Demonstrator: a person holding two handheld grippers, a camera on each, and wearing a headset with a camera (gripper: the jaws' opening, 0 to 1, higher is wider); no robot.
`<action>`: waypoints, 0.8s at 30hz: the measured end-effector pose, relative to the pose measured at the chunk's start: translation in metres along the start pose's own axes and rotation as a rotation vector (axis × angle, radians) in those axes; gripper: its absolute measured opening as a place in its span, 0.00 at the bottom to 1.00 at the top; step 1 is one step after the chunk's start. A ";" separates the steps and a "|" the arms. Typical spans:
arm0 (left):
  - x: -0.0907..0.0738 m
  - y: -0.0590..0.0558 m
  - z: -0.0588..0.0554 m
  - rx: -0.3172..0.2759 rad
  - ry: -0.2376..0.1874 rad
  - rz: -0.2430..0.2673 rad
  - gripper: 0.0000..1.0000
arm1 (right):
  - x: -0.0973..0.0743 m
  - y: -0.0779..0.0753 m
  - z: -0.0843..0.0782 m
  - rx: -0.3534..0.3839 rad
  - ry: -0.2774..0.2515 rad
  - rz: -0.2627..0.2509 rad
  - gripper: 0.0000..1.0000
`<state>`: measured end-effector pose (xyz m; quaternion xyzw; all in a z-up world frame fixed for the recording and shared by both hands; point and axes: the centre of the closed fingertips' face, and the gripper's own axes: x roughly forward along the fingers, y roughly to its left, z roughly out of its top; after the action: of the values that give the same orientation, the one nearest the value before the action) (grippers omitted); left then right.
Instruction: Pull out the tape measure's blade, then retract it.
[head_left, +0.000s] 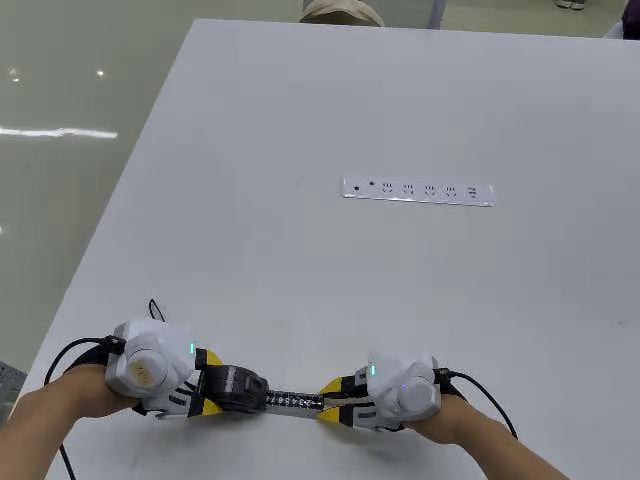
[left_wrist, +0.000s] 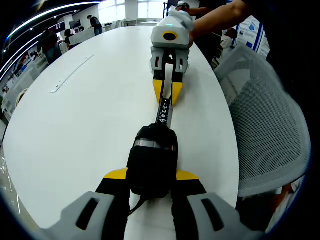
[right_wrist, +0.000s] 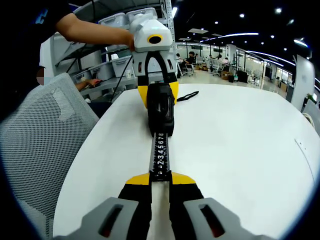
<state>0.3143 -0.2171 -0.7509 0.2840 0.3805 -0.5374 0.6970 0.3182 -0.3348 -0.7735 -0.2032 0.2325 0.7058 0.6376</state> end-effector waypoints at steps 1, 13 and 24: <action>0.000 0.000 0.000 -0.001 0.000 0.000 0.28 | 0.000 0.000 0.000 -0.001 0.000 0.000 0.10; 0.000 0.000 0.000 -0.006 0.000 0.001 0.28 | -0.005 -0.001 -0.004 0.006 0.003 0.005 0.10; 0.001 0.000 -0.001 -0.012 0.000 0.000 0.28 | -0.012 -0.001 -0.009 0.012 0.009 0.006 0.10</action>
<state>0.3145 -0.2170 -0.7518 0.2797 0.3836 -0.5349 0.6989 0.3201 -0.3501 -0.7737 -0.2019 0.2400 0.7055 0.6355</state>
